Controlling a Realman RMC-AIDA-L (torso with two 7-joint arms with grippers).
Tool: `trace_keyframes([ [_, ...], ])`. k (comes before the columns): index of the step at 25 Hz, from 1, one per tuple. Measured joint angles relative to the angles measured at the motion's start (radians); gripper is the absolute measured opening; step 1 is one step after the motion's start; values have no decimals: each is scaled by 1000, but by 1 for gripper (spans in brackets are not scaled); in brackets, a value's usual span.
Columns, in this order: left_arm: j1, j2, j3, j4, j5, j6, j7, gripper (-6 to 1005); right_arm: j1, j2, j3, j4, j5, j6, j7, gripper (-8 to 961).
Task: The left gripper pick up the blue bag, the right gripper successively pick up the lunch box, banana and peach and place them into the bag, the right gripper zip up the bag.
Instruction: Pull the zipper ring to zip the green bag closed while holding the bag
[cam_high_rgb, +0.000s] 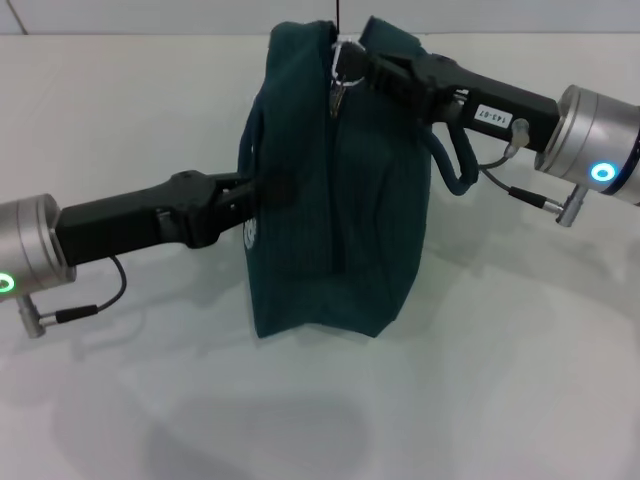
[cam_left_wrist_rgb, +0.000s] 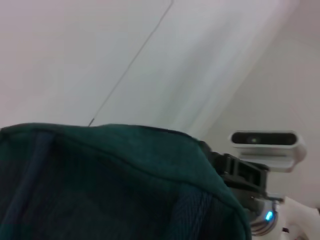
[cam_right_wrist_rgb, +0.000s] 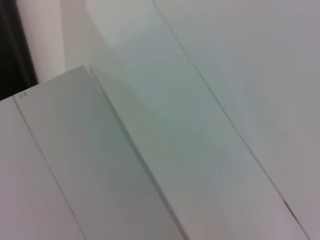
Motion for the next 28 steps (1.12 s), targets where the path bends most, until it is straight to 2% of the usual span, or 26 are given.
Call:
trace_keyframes([
  [21,18,1,0,-49,11,2,44,56,3,0,14,-4,11,-41,38,9],
  [28,21,1,34,-54,20,10,58,55,5,0,14,-2,16,-32,50,8],
])
